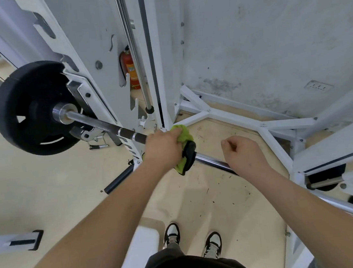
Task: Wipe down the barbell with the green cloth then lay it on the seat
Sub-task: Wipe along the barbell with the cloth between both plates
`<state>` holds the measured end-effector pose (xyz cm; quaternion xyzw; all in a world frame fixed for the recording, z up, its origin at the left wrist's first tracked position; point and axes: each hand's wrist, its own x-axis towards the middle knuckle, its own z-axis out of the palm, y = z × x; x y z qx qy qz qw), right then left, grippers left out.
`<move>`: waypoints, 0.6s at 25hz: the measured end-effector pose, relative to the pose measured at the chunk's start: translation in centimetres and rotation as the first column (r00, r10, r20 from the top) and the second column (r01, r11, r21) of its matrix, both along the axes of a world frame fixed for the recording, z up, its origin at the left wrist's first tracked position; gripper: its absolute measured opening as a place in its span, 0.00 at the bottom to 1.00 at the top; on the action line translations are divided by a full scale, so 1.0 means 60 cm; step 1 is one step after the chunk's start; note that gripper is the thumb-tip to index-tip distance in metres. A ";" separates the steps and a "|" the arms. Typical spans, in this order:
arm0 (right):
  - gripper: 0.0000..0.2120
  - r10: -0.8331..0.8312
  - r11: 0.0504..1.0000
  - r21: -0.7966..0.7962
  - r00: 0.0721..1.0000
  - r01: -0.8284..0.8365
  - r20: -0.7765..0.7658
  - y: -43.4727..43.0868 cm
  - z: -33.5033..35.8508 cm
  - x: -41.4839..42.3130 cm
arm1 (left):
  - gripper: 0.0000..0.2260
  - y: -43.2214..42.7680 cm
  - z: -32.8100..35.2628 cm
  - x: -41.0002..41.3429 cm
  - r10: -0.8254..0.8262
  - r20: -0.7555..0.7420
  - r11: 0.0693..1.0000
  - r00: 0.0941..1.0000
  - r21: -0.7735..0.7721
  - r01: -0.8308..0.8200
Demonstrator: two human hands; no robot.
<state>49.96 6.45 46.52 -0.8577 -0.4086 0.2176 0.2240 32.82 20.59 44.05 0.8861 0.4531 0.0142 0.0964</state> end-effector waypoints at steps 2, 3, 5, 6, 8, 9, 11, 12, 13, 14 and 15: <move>0.19 0.037 0.999 0.038 0.999 -0.035 -0.036 0.005 0.000 -0.007 | 0.18 -0.051 -0.018 0.011 -0.038 0.099 0.998 0.994 0.062 0.032; 0.18 0.061 0.997 0.052 0.997 -0.059 -0.048 0.010 0.000 -0.011 | 0.19 -0.074 -0.024 0.012 -0.060 0.142 0.998 0.988 0.040 0.055; 0.14 0.130 0.990 0.055 0.990 -0.126 -0.057 0.023 -0.006 -0.014 | 0.21 -0.086 -0.027 -0.002 -0.093 0.256 0.996 0.962 0.011 0.093; 0.13 0.167 0.985 0.054 0.984 -0.164 -0.055 0.029 -0.009 -0.018 | 0.21 -0.079 -0.025 -0.015 -0.119 0.260 0.993 0.958 0.027 0.116; 0.11 0.237 0.971 0.044 0.971 -0.235 -0.029 0.043 -0.011 -0.027 | 0.21 -0.043 -0.019 -0.036 -0.087 0.202 0.995 0.976 0.060 0.076; 0.11 0.255 0.966 0.043 0.967 -0.254 -0.021 0.054 -0.013 -0.031 | 0.20 -0.012 -0.018 -0.047 -0.021 0.173 0.996 0.985 0.084 0.007; 0.10 0.279 0.959 0.052 0.960 -0.277 -0.024 0.071 -0.011 -0.044 | 0.20 0.051 -0.016 -0.087 0.145 0.172 0.981 0.974 0.102 -0.164; 0.10 0.294 0.955 0.048 0.956 -0.292 -0.018 0.079 -0.010 -0.054 | 0.20 0.074 -0.022 -0.109 0.213 0.188 0.963 0.959 0.125 -0.238; 0.10 0.324 0.945 0.031 0.946 -0.324 0.008 0.093 -0.006 -0.068 | 0.20 0.091 -0.025 -0.122 0.273 0.226 0.945 0.935 0.119 -0.305; 0.10 0.345 0.938 0.023 0.938 -0.346 0.033 0.111 -0.007 -0.079 | 0.19 0.097 -0.032 -0.123 0.321 0.266 0.929 0.909 0.096 -0.356; 0.11 0.356 0.934 0.018 0.933 -0.357 0.054 0.136 -0.008 -0.088 | 0.18 0.089 -0.039 -0.116 0.342 0.301 0.922 0.890 0.074 -0.379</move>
